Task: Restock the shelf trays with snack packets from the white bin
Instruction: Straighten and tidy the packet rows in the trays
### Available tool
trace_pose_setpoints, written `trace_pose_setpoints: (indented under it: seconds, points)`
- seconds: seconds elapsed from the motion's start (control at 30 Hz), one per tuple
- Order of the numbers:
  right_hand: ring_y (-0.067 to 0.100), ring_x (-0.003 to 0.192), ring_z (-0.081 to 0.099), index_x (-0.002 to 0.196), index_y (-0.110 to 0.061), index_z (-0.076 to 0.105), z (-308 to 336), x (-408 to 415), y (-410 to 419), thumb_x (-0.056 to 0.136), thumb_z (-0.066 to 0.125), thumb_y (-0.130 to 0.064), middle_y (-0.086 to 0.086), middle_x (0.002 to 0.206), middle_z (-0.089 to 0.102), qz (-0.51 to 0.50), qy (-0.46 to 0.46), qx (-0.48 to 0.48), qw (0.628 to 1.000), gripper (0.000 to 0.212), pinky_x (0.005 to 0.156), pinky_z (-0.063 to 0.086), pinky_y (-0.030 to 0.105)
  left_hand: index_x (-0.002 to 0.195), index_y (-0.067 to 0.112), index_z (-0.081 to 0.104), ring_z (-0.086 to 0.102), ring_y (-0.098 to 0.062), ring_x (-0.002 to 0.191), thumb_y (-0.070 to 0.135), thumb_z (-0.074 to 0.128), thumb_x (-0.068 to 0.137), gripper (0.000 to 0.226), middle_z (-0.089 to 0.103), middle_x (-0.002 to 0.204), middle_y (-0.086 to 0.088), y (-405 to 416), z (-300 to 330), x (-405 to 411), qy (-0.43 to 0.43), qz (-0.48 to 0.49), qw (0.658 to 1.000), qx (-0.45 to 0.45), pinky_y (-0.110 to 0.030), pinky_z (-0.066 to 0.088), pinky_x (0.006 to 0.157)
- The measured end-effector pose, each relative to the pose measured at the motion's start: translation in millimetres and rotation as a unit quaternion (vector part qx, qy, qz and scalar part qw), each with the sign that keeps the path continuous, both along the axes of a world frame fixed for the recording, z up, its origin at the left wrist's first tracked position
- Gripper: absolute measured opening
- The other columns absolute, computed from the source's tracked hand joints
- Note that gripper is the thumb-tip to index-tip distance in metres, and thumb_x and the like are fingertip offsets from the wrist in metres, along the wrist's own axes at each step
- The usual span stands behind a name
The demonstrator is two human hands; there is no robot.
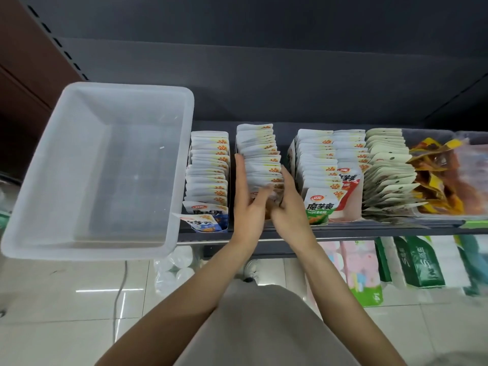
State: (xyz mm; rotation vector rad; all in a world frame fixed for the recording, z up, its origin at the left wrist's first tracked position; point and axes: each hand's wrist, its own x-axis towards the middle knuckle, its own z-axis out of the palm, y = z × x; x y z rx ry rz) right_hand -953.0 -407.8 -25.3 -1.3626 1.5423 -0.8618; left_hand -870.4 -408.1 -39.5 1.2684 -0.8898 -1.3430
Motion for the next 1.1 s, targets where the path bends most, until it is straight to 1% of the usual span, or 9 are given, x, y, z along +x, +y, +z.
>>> trace_pose_setpoints:
  seconds: [0.1, 0.3, 0.37, 0.5, 0.67, 0.8, 0.9, 0.97, 1.1]
  points:
    - [-0.027, 0.103, 0.042, 0.134, -0.035, 0.025, 0, -1, 8, 0.088, 0.051, 0.008, -0.028, 0.120, 0.045, 0.004, 0.002, -0.004, 1.000, 0.069, 0.091, 0.032, -0.002, 0.149, 0.025, 0.018, 0.043, 0.014, 0.120, 0.002, 0.050, 0.089, 0.072, 0.044, 0.128, 0.038, 7, -2, 4, 0.043, -0.014, 0.999, -0.019, -0.012, 0.039, 0.097]
    - [-0.010, 0.123, 0.042, 0.148, -0.018, 0.020, -3, -2, 17, 0.087, 0.056, 0.004, -0.011, 0.138, 0.045, -0.025, -0.027, 0.015, 0.999, 0.074, 0.102, 0.035, 0.010, 0.146, 0.028, 0.022, 0.036, 0.016, 0.124, 0.007, 0.045, 0.096, 0.059, 0.035, 0.134, 0.033, 12, 0, 4, 0.060, 0.015, 0.998, -0.019, -0.012, 0.037, 0.098]
    - [-0.008, 0.130, 0.035, 0.150, -0.022, 0.016, 3, -1, 10, 0.088, 0.054, 0.003, -0.015, 0.144, 0.038, -0.026, -0.031, 0.006, 0.999, 0.077, 0.103, 0.031, 0.008, 0.146, 0.031, 0.023, 0.033, 0.010, 0.128, 0.015, 0.041, 0.099, 0.053, 0.033, 0.135, 0.030, 2, -1, 1, 0.053, 0.041, 0.998, 0.007, -0.017, 0.034, 0.106]
    - [-0.031, 0.109, 0.036, 0.128, -0.045, 0.023, 13, 0, -4, 0.088, 0.045, 0.012, -0.036, 0.121, 0.035, -0.013, -0.080, 0.002, 0.997, 0.073, 0.091, 0.031, -0.002, 0.148, 0.034, 0.017, 0.036, -0.006, 0.135, 0.031, 0.038, 0.100, 0.052, 0.035, 0.149, 0.011, -11, -3, 1, 0.052, 0.004, 0.998, 0.037, -0.036, 0.027, 0.115]
    - [-0.005, 0.135, 0.031, 0.150, -0.023, 0.012, 8, -4, 14, 0.084, 0.048, -0.003, -0.015, 0.147, 0.030, 0.016, -0.087, 0.019, 0.996, 0.078, 0.110, 0.030, 0.017, 0.146, 0.036, 0.017, 0.042, 0.006, 0.125, 0.022, 0.033, 0.101, 0.050, 0.038, 0.140, 0.022, 0, -7, 3, 0.060, -0.015, 0.998, 0.006, -0.016, 0.040, 0.099]
    - [-0.010, 0.134, 0.026, 0.148, -0.023, 0.011, 8, -1, 17, 0.086, 0.053, 0.000, -0.010, 0.150, 0.027, 0.038, 0.013, -0.010, 0.999, 0.078, 0.105, 0.025, 0.004, 0.143, 0.032, 0.021, 0.045, 0.023, 0.108, 0.014, 0.035, 0.100, 0.048, 0.039, 0.124, 0.036, 6, 0, 1, 0.054, 0.016, 0.998, 0.003, -0.006, 0.041, 0.086]
    - [0.004, 0.145, 0.008, 0.151, -0.018, -0.003, 13, -3, 13, 0.089, 0.054, -0.002, -0.003, 0.159, 0.006, 0.043, 0.105, -0.046, 0.992, 0.085, 0.112, 0.013, 0.009, 0.143, 0.033, 0.024, 0.034, 0.026, 0.117, 0.018, 0.039, 0.100, 0.048, 0.033, 0.128, 0.040, 1, 5, 0, 0.008, 0.026, 1.000, -0.015, -0.008, 0.034, 0.099]
    - [0.005, 0.145, -0.002, 0.150, -0.019, -0.005, 23, -6, 6, 0.091, 0.051, -0.005, -0.003, 0.160, -0.004, 0.058, 0.146, -0.067, 0.985, 0.082, 0.105, 0.004, -0.001, 0.144, 0.033, 0.023, 0.027, 0.021, 0.126, 0.025, 0.041, 0.100, 0.049, 0.027, 0.136, 0.038, -5, 9, -1, -0.036, 0.023, 0.999, -0.031, -0.014, 0.027, 0.109]
    - [0.003, 0.144, -0.004, 0.151, -0.018, 0.000, 35, -15, -21, 0.097, 0.041, -0.012, -0.005, 0.159, -0.006, 0.057, 0.124, -0.031, 0.990, 0.068, 0.094, -0.002, -0.009, 0.149, 0.028, 0.017, 0.014, 0.010, 0.136, 0.028, 0.037, 0.100, 0.053, 0.016, 0.156, 0.015, -15, 21, -5, -0.103, 0.006, 0.994, -0.035, -0.021, 0.016, 0.116]
